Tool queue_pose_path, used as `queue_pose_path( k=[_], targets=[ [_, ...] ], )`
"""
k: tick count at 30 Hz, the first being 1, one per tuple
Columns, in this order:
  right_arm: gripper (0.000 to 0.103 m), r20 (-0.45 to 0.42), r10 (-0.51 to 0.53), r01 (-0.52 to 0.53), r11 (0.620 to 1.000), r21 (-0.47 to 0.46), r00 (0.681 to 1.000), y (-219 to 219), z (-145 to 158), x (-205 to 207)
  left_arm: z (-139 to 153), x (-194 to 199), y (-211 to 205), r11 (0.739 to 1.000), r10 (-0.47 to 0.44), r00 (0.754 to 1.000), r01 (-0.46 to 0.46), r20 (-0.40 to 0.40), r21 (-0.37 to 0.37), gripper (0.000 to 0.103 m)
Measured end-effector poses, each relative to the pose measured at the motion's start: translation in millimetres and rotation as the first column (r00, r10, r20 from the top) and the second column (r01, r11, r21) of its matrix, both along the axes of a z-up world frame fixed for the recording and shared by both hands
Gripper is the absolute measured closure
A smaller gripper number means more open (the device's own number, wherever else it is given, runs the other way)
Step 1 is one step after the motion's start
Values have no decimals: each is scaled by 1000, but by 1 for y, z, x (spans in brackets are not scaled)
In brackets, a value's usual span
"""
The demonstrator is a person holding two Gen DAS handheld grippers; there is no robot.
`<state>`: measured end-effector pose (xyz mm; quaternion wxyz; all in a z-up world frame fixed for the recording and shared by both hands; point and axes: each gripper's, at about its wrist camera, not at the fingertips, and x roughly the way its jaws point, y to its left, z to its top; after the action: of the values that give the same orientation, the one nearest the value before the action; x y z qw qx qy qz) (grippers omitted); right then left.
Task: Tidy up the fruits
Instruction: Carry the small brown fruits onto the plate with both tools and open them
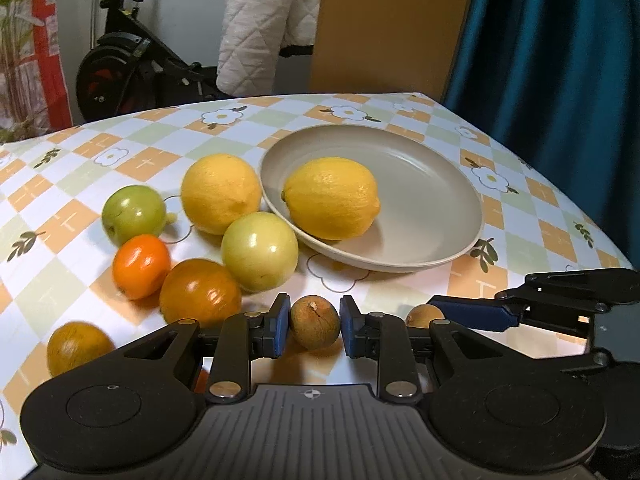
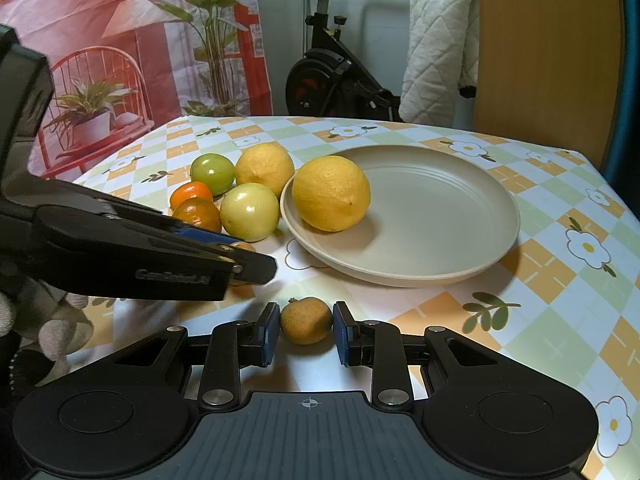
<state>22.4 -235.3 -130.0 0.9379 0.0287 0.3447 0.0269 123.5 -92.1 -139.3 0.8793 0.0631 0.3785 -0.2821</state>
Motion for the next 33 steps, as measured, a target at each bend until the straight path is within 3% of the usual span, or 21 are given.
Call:
queue_pose_path(
  k=[13,33],
  targets=[
    [77,12,-3,3,1000,-7,1000,1,2,-2,8,-26,9,1000,19,999,-18,36,-24,75],
    [77,98,-28,28,1000,-2,995,-6,12,-9,14,-26,11,998,42,998,-40,53,-40,75]
  ],
)
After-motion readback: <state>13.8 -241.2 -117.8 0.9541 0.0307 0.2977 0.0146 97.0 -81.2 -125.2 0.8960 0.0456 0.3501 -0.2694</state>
